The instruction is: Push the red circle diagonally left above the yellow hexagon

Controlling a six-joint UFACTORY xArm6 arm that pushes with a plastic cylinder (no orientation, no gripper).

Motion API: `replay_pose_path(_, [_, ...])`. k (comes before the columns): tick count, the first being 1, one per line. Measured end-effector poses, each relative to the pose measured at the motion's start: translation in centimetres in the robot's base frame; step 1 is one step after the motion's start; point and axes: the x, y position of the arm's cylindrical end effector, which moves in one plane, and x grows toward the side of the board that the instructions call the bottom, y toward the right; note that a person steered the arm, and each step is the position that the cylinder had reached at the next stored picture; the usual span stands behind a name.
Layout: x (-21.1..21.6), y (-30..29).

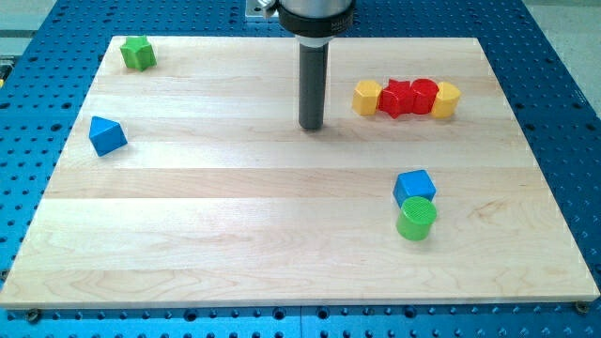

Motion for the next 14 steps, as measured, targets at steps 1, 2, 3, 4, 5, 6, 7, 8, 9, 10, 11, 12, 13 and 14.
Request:
replay_pose_path(1, [0.0,0.4])
replay_pose_path(2, [0.7,1.4])
replay_pose_path(3, [2.3,6.4])
replay_pose_path(4, [2.3,10.8])
replay_pose_path(5, [2.4,13.7])
replay_pose_path(6, [2.4,17.9])
replay_pose_path(7, [1.8,18.8])
replay_pose_path(8, [-1.1,16.8])
replay_pose_path(9, [-4.2,14.6])
replay_pose_path(10, [-6.0,14.2])
replay_pose_path(11, [-7.7,14.2])
replay_pose_path(12, [-7.1,16.0])
replay_pose_path(13, [-7.7,18.5])
replay_pose_path(14, [-9.0,18.5])
